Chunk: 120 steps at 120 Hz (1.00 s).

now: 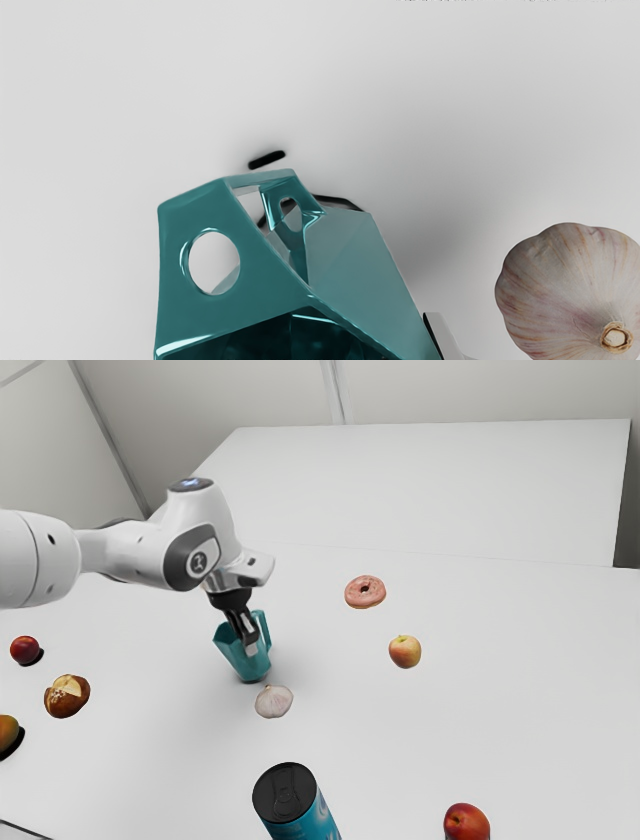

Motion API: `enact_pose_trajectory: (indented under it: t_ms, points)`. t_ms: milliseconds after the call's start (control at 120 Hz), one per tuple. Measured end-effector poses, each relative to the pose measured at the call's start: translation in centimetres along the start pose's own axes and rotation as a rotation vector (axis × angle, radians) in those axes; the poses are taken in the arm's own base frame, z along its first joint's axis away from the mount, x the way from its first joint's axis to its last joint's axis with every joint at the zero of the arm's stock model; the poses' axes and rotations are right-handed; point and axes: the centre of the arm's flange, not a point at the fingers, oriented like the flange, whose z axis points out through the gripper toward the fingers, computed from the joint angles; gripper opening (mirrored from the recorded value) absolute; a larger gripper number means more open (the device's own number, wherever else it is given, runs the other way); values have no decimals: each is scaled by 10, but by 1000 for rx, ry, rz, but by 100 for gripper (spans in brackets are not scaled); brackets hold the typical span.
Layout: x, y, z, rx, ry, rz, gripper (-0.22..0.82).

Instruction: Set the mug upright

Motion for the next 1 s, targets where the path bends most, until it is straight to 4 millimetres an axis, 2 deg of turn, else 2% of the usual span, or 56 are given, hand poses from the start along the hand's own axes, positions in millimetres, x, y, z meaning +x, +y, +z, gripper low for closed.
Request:
enact_pose_trajectory:
  t_ms: [100, 300, 400, 600, 800, 1000]
  points:
    - [2, 1, 1, 10, 2, -19, -16]
    - [4, 5, 0, 14, 9, -51, 13]
    - [6, 11, -12, 28, 24, -55, 25]
    - [11, 37, -59, 76, 61, -39, 42]
    - [29, 49, -110, 78, 84, -140, 53]
    - [41, 53, -213, 92, 148, -254, 58]
